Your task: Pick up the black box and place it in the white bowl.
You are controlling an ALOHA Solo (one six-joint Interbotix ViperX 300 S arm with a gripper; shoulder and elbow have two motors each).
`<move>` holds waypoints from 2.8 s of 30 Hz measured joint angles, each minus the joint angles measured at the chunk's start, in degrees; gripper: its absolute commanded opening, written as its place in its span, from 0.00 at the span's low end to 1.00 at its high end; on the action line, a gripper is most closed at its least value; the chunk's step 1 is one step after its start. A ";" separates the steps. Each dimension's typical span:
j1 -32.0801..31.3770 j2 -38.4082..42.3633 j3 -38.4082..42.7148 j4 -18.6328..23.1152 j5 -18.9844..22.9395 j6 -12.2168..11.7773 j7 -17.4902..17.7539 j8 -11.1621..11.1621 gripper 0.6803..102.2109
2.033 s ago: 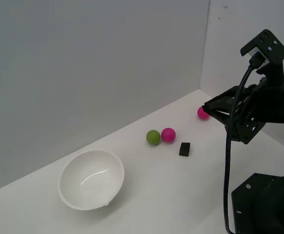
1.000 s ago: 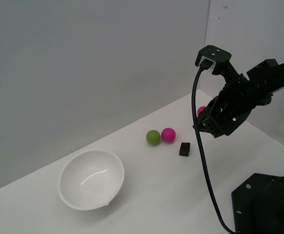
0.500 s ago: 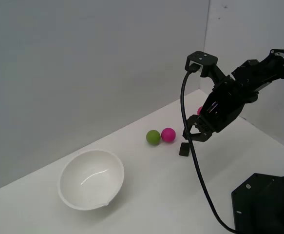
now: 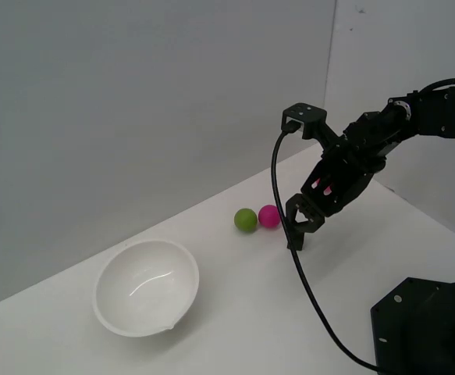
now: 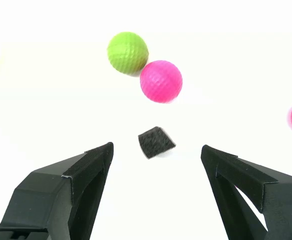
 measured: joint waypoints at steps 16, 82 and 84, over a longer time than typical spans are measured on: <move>-2.81 -7.12 -7.12 1.58 1.67 -0.53 -6.68 0.00 0.98; -0.88 0.79 0.70 -4.39 -4.31 -0.09 2.55 0.00 0.02; -0.88 1.41 1.41 -5.36 -5.10 -0.09 3.52 0.00 0.02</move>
